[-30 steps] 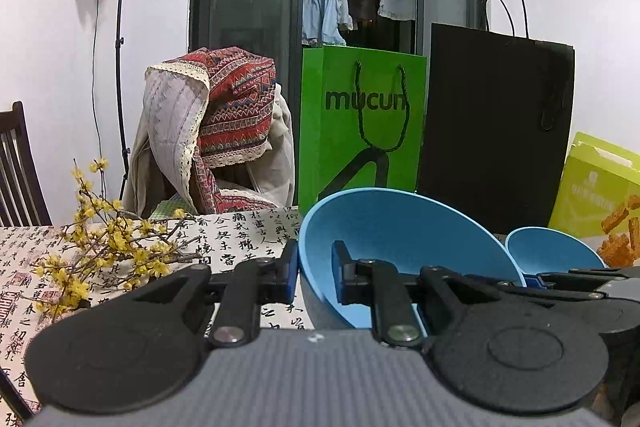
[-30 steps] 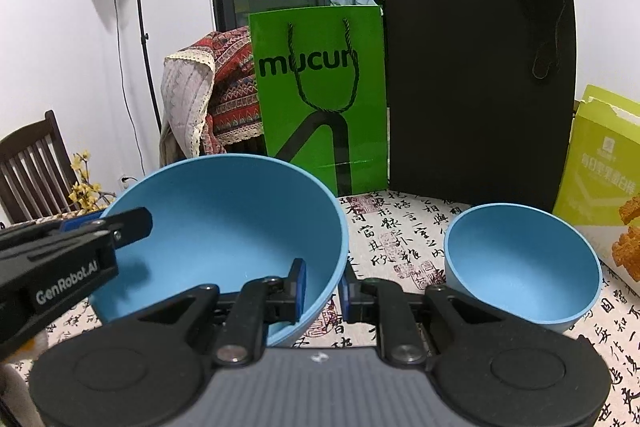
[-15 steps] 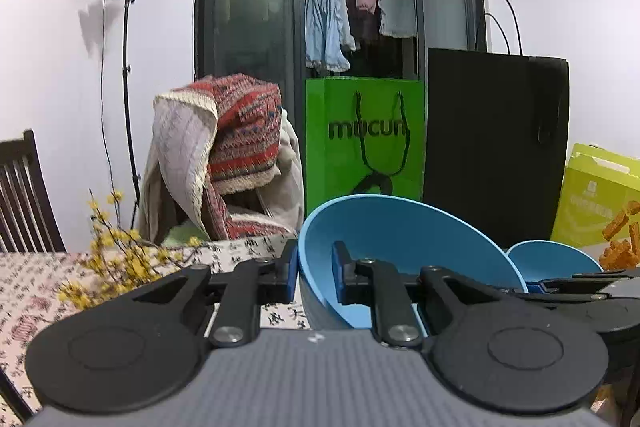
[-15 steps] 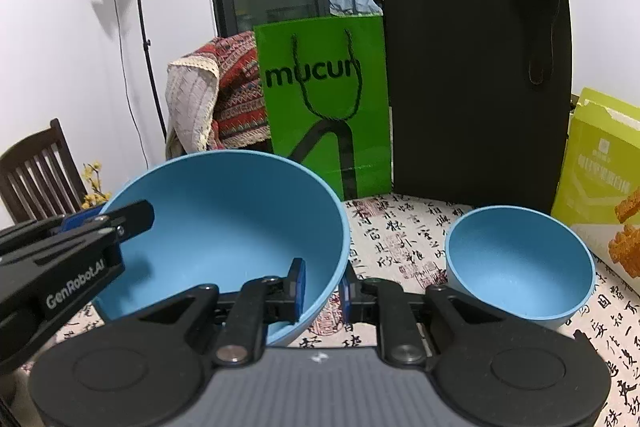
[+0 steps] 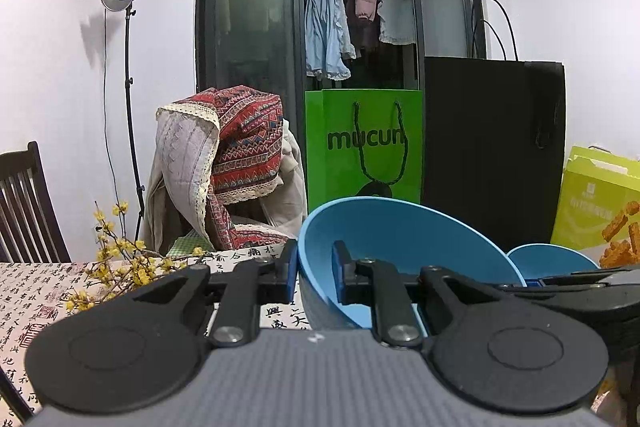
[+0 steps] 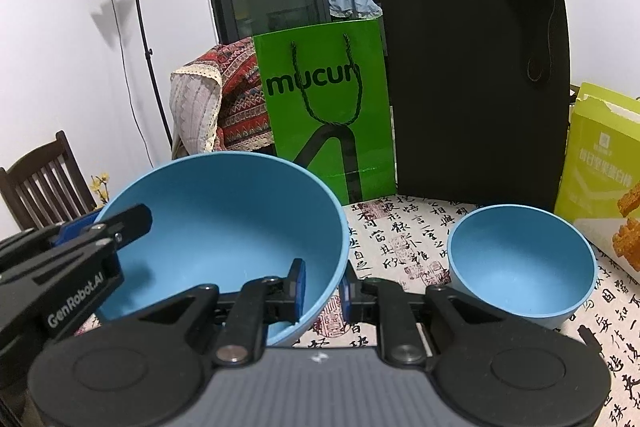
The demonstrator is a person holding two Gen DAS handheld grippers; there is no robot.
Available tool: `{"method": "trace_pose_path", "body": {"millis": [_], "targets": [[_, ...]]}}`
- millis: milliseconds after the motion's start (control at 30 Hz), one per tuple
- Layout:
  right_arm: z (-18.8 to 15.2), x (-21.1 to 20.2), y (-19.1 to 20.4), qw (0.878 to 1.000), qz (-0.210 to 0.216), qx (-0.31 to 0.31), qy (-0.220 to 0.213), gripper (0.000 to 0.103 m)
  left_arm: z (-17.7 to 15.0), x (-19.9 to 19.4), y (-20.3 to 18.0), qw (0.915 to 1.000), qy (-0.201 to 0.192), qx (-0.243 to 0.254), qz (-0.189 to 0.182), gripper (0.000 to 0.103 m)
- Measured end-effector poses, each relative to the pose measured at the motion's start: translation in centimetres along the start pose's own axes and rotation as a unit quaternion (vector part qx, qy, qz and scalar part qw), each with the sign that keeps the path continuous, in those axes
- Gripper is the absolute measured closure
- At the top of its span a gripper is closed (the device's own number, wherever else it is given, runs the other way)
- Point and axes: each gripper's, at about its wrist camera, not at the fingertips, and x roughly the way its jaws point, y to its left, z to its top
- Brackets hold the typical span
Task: Organize plates and bowls
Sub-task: 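Carry the bowl with both grippers away from the bags toward the suitcase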
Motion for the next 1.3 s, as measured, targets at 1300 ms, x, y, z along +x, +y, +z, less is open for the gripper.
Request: {"method": "trace_pose_path", "body": {"millis": [1300], "targets": [[0.6, -4.1, 0.3, 0.999, 0.012, 0.013, -0.03, 0.086, 1.5, -4.4, -0.4, 0.9985, -0.054, 0.002, 0.008, 0.084]]}}
